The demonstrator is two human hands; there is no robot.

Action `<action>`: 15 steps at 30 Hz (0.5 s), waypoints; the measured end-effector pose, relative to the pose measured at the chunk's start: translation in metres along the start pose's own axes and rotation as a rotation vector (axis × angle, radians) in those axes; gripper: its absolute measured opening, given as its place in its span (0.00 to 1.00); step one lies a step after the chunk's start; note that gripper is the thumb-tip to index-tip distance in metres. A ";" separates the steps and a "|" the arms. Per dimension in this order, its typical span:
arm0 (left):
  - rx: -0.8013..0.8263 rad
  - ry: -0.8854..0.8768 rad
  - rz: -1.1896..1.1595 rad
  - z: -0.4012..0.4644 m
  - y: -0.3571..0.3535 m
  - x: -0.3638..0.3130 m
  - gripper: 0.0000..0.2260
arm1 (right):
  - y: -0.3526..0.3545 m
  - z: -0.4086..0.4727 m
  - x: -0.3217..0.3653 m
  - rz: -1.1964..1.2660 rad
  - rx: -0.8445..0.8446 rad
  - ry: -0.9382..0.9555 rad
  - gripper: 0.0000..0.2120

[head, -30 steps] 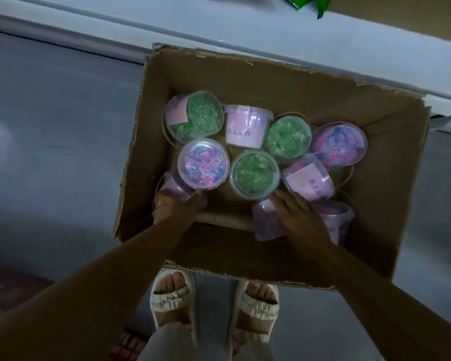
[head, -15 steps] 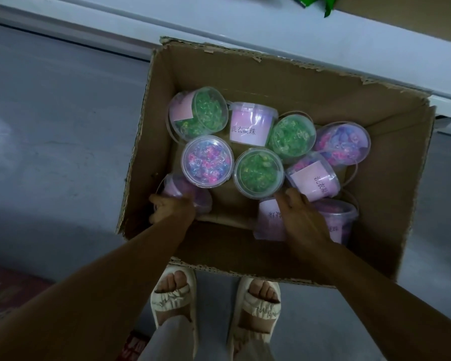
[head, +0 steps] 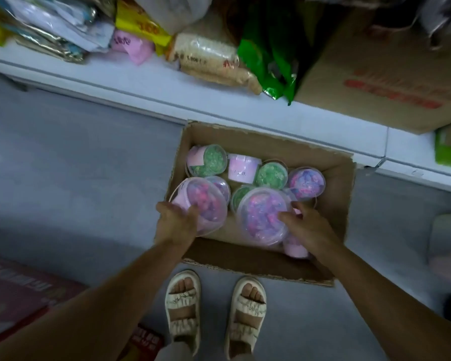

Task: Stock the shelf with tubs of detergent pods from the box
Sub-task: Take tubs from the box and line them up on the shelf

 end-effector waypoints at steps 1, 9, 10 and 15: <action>0.011 -0.021 -0.031 -0.011 0.012 -0.009 0.21 | 0.009 -0.007 0.011 0.039 -0.026 0.004 0.17; 0.080 -0.201 -0.252 -0.123 0.129 -0.083 0.16 | 0.094 -0.080 0.145 0.389 -0.230 0.025 0.07; 0.084 -0.218 -0.267 -0.137 0.145 -0.092 0.15 | 0.105 -0.089 0.164 0.429 -0.258 0.039 0.05; 0.106 -0.298 -0.359 -0.218 0.237 -0.137 0.21 | 0.157 -0.150 0.261 0.661 -0.322 0.100 0.05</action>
Point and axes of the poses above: each hand's wrist, its own z-axis towards the middle knuckle, its own y-axis out of the back of the hand, x = y × z, the point moved 2 cm from there along z, towards the middle knuckle, and after that the axes turned 15 degrees about y, right-handed, at the moved point
